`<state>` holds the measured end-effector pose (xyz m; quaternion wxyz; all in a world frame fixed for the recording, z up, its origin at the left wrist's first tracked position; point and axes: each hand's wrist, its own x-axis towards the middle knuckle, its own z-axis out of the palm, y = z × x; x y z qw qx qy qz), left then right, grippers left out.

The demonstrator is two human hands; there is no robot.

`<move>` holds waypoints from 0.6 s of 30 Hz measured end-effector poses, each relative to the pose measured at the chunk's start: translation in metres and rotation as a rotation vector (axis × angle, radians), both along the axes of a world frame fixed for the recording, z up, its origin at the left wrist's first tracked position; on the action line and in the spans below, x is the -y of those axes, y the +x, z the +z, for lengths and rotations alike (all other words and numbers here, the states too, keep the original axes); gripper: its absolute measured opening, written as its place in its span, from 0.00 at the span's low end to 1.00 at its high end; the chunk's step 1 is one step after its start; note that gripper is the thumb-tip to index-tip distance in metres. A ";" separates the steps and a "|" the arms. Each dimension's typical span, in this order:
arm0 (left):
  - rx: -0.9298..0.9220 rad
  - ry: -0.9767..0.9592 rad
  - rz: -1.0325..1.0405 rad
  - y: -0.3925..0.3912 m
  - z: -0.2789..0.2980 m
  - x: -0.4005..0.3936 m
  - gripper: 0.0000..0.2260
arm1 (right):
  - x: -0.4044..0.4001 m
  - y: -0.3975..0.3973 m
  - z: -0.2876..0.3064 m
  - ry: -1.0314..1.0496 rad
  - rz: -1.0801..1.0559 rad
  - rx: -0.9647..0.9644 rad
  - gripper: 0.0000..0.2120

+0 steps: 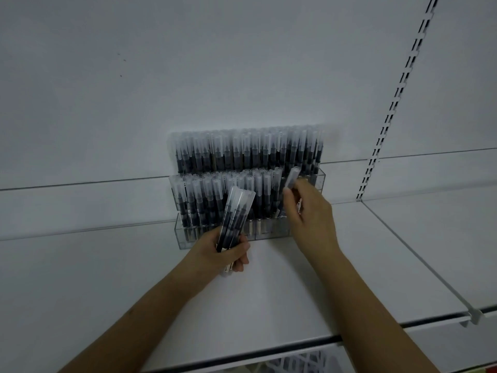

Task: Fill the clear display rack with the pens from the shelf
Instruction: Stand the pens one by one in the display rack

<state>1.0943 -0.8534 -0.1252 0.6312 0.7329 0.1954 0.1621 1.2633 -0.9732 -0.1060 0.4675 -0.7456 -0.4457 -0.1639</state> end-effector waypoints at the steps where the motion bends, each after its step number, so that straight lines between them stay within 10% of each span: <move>1: 0.002 0.002 0.000 0.000 -0.001 0.000 0.02 | -0.002 0.001 -0.002 -0.052 0.005 0.025 0.11; 18: 0.005 0.004 -0.011 0.000 -0.001 -0.001 0.02 | -0.001 0.009 -0.006 -0.122 -0.134 0.104 0.21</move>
